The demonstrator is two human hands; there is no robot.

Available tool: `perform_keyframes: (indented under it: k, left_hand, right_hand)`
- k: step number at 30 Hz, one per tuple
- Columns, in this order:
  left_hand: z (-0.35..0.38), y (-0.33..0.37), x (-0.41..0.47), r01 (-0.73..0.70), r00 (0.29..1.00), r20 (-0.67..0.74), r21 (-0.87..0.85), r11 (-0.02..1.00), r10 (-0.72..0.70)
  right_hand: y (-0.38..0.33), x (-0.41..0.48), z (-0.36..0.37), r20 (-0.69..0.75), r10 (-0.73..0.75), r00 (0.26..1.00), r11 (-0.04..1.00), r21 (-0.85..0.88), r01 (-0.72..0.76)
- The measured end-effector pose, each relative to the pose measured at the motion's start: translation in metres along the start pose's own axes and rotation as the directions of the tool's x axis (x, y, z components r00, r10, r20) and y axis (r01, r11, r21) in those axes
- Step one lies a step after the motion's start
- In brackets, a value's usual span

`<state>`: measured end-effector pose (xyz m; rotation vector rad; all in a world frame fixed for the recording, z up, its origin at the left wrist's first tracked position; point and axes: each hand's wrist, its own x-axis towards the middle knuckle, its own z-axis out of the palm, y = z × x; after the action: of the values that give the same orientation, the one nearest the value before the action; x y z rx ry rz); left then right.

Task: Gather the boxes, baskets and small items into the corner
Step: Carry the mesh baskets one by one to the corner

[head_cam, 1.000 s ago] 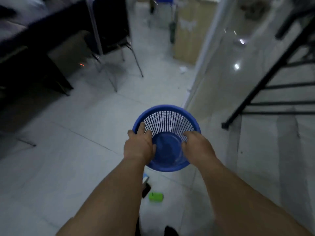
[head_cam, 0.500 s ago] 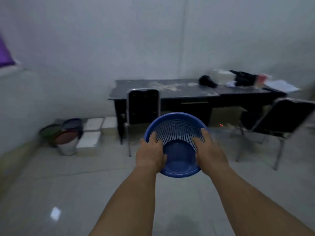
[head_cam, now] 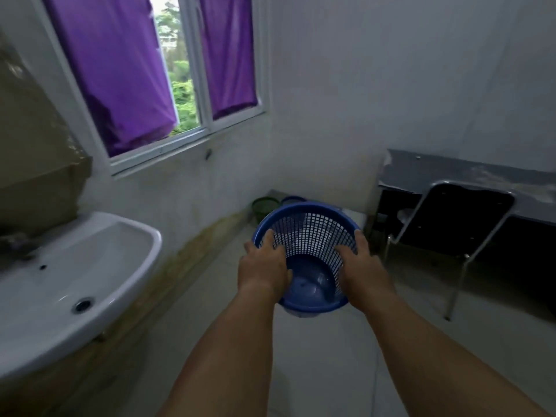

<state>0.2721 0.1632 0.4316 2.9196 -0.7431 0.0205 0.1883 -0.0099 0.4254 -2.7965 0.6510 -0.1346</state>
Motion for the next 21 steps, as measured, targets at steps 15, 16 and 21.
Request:
perform_keyframes:
  k: [15, 16, 21]
  left_hand:
    - [0.066, -0.088, 0.217, 0.144, 0.988, 0.069, -0.048, 0.988, -0.141]
    - [0.07, -0.088, 0.235, 0.158, 0.985, 0.078, -0.056, 0.986, -0.154]
    - [0.084, -0.104, 0.315, 0.254, 0.962, 0.127, -0.101, 0.962, -0.24]
  right_hand:
    - [-0.038, 0.252, 0.084, 0.1, -0.14, 0.985, 0.989, 0.053, 0.135]
    - [-0.038, 0.271, 0.087, 0.126, -0.133, 0.983, 0.991, 0.036, 0.13]
    - [-0.047, 0.363, 0.105, 0.156, -0.175, 0.972, 0.984, 0.042, 0.171]
